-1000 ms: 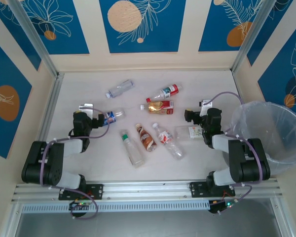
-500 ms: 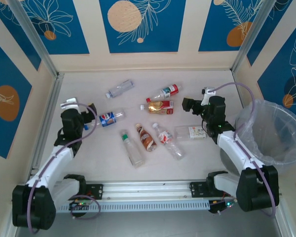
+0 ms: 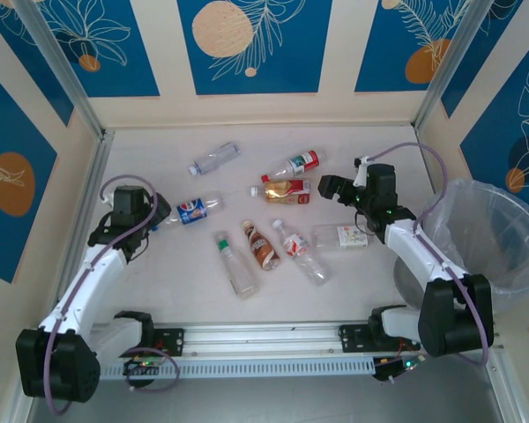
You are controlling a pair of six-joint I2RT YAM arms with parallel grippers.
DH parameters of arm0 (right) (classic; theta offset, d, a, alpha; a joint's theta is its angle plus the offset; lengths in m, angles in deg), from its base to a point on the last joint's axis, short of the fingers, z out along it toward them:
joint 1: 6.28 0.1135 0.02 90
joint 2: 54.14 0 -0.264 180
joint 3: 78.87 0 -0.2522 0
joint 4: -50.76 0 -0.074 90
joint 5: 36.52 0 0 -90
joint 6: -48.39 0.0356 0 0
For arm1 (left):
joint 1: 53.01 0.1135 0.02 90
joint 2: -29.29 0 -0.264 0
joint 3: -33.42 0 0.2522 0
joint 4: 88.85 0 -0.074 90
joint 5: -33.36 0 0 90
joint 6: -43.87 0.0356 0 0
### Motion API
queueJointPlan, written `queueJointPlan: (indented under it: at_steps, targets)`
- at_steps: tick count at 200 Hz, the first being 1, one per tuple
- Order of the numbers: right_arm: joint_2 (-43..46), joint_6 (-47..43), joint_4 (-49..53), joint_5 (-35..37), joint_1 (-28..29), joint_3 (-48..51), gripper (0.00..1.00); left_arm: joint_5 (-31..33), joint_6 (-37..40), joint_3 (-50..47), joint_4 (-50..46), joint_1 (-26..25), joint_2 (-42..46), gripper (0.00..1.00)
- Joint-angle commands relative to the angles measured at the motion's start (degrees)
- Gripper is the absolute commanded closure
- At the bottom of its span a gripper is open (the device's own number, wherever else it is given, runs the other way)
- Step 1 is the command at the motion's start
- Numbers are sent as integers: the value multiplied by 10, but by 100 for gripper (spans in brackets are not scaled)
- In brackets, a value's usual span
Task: Put the plastic bottles in the bin
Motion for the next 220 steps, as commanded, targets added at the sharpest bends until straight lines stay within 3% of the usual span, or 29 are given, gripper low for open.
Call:
queueJointPlan:
  at_steps: [1,51,79,110,162,195,220]
  targets:
    - [-18,-13,31,-65,13,-39,1,-30,-47,8,-32,-3,-8,1]
    - [-95,-13,73,-100,97,-124,1,-123,-162,9,-18,-3,-57,1]
    - [-140,42,77,-35,162,-175,1,-159,-249,-5,28,-11,-72,1]
    - [-159,102,77,5,188,-201,1,-145,-344,-2,31,-31,-93,1]
    - [-129,84,117,43,202,-205,1,-61,-458,14,16,-35,-145,1]
    - [-75,81,135,74,203,-179,1,5,-494,31,22,-32,-188,1]
    - [-28,81,139,103,203,-151,1,12,-493,59,29,-24,-234,1]
